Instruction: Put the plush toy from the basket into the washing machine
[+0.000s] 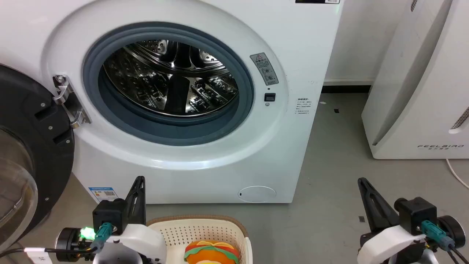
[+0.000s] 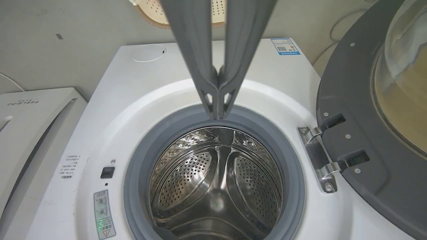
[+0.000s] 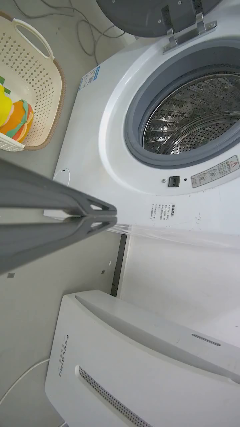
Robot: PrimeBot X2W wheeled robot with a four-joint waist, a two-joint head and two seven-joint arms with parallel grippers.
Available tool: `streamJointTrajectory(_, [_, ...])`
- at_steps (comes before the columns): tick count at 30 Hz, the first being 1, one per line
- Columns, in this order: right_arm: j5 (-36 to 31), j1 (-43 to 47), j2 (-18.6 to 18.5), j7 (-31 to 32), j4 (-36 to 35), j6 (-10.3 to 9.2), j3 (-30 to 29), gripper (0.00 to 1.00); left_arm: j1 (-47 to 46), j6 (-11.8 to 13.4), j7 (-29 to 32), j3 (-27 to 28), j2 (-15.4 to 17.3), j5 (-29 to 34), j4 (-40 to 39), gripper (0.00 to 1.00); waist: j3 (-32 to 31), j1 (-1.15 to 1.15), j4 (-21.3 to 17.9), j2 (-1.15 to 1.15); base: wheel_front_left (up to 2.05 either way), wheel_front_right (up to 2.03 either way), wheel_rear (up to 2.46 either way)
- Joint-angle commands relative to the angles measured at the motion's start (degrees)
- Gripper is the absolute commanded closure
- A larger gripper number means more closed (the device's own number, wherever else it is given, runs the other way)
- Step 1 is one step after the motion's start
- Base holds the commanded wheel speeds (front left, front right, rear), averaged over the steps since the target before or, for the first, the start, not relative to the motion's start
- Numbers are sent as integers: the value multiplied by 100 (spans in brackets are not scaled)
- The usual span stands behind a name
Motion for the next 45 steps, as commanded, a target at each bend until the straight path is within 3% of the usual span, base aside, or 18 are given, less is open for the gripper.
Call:
streamJointTrajectory(1, [-44, 26, -5, 2, -26, -5, 2, 100, 80, 15, 2, -4, -1, 15, -27, 100, 0, 0, 0, 0, 0, 0, 0])
streamJointTrajectory(20, [-44, 26, -5, 2, -26, -5, 2, 100, 80, 15, 2, -4, -1, 15, -27, 100, 0, 0, 0, 0, 0, 0, 0])
streamJointTrajectory(21, [2, 0, 0, 0, 1, 0, 2, 0, -1, -1, 0, 1, 0, -1, 2, 0, 0, 0, 0, 0, 0, 0, 0])
streamJointTrajectory(45, [221, -50, -1, -251, -58, -1, -226, 0, -270, 93, -251, -181, 52, 18, 352, 0, 175, 0, -35, 0, 0, 0, 0])
